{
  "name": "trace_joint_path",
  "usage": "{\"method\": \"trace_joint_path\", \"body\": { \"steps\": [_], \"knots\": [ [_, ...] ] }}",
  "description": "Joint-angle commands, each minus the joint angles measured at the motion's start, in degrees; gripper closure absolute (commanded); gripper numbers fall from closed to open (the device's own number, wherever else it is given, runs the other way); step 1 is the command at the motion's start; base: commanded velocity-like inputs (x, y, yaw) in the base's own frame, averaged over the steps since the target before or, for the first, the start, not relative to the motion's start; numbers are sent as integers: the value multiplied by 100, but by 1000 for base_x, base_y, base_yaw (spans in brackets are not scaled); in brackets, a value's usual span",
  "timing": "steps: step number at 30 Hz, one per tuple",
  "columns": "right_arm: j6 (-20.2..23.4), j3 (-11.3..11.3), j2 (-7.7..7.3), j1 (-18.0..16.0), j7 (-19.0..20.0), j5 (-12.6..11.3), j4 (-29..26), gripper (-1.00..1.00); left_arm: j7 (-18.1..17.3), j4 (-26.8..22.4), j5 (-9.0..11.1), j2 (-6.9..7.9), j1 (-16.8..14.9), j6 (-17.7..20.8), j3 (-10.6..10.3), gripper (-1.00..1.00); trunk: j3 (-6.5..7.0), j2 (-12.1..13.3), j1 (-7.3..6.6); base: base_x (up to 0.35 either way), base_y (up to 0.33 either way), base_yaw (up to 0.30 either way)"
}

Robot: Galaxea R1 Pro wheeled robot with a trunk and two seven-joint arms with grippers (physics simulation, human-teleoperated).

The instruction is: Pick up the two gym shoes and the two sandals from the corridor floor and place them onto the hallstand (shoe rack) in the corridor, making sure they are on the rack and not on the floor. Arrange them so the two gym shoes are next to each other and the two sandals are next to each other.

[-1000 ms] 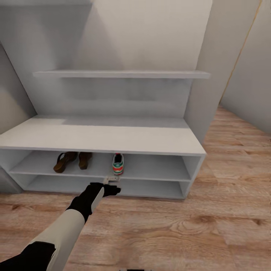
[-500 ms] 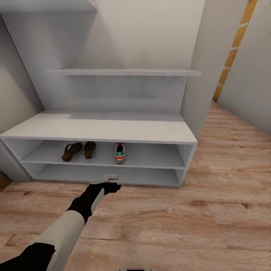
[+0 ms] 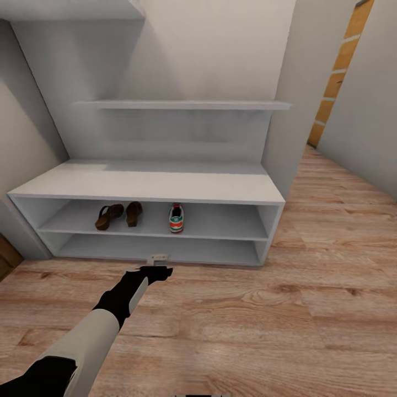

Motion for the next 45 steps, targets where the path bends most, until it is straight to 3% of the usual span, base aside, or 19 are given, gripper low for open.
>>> {"method": "trace_joint_path", "body": {
  "steps": [1, 22, 28, 45],
  "knots": [
    [21, -9, 0, -7, 54, 58, -7, 100, 10, -8, 59, 3, -1, 32, -19, -100, -5, -2, -1, -2, 0, 0],
    [25, -8, 0, -7, 54, 64, -6, 100, 9, -2, 71, -9, 1, -109, -17, -100, -5, -2, -1, -173, 208, 0],
    [28, -3, 0, -7, 54, 66, -2, 100, 8, 8, 71, -5, 1, -322, -17, -100, -5, -2, -1, -19, 342, 0],
    [27, 4, 0, -7, 52, 81, 1, 100, -60, 12, 64, -11, 9, -412, -23, -100, -5, -2, -1, 62, 304, 0]
  ]
}}
